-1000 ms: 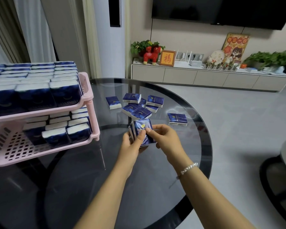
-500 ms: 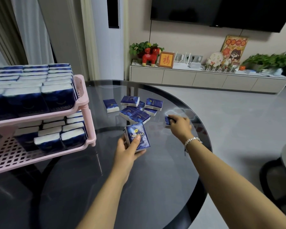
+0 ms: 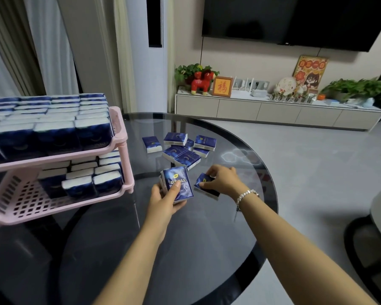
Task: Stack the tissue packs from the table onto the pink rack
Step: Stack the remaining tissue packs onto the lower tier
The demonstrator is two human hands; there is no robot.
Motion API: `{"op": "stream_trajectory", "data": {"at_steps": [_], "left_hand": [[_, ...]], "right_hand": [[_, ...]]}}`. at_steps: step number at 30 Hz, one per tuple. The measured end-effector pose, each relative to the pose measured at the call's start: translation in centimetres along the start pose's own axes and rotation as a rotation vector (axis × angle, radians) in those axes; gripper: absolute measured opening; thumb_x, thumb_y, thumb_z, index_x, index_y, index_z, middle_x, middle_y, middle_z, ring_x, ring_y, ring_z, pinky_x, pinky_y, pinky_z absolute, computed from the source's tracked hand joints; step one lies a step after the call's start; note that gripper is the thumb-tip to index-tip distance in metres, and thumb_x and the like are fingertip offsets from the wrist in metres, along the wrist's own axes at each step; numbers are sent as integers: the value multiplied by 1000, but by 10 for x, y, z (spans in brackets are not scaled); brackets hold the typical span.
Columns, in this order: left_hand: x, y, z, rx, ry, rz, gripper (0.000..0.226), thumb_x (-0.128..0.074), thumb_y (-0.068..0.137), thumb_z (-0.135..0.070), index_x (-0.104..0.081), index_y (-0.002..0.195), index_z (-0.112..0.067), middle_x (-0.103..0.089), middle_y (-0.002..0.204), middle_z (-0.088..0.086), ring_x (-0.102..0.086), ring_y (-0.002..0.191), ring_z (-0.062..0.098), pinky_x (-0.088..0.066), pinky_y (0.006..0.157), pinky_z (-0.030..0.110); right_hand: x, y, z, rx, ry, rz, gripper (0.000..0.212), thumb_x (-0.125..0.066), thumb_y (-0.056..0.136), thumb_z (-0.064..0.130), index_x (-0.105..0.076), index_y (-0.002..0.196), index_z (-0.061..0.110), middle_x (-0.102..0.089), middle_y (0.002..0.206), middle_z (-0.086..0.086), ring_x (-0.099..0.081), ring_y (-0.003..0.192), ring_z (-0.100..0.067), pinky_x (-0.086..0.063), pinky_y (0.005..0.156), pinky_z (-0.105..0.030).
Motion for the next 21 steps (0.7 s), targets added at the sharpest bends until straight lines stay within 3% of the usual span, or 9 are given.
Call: {"op": "stream_trajectory", "data": {"at_steps": [2,5,9,11,14,19,21], "left_hand": [[8,-7,-12,-35,50,-2,34,-62,90,-20,-49,121,-11,-62,116,9,-65,102,24,-55,83,37],[29,-18,-26,-77,160,1,29,-64,89,-23,-55,116,-17,-66,112,6,-66,99,19,-54,87,37],[71,-33,-39,-82,318,-28,24,-66,87,-32,-59,109,-26,-69,107,1,-65,100,20,-50,96,44],[91,-40,-49,-97,396,-63,28,-65,88,-32,-59,113,-21,-67,106,-1,-63,99,16,-49,89,35],[117,-51,-64,-153,485,-86,29,-61,91,-30,-53,119,-27,-63,108,-10,-59,99,8,-41,83,26],[147,-65,-70,-178,507,-44,50,-52,96,-33,-34,143,-36,-50,135,-13,-49,123,10,-38,105,31],[156,-70,-72,-172,473,-24,54,-45,98,-35,-22,147,-41,-43,141,-14,-45,127,10,-35,106,29]], "right_hand": [[-3,-9,6,-8,10,16,40,-70,77,44,-56,110,25,-62,110,0,-51,108,-22,-42,91,-35],[-14,-24,14,-40,243,128,40,-75,77,34,-55,109,20,-57,106,-2,-56,95,-18,-50,80,-30],[-26,-51,33,-77,576,146,36,-70,84,29,-58,113,12,-63,104,-5,-59,82,-12,-46,68,-21],[-30,-65,47,-43,707,143,33,-67,86,25,-61,114,8,-66,94,-3,-60,72,-7,-45,58,-18],[-37,-85,73,71,943,199,24,-61,89,13,-64,111,3,-70,83,-2,-64,67,-9,-51,61,-18],[-54,-105,120,221,1028,314,16,-60,90,11,-64,106,10,-70,93,-5,-66,77,-14,-53,70,-29],[-64,-111,137,259,1033,330,20,-61,89,10,-61,108,12,-70,97,-6,-67,80,-15,-54,67,-29]]}}
Point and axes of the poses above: each hand's wrist, its own y-axis towards the middle knuckle, its own x-axis out of the back of the hand, z = x × y, the point moved 1 cm from there along y, towards the middle knuckle
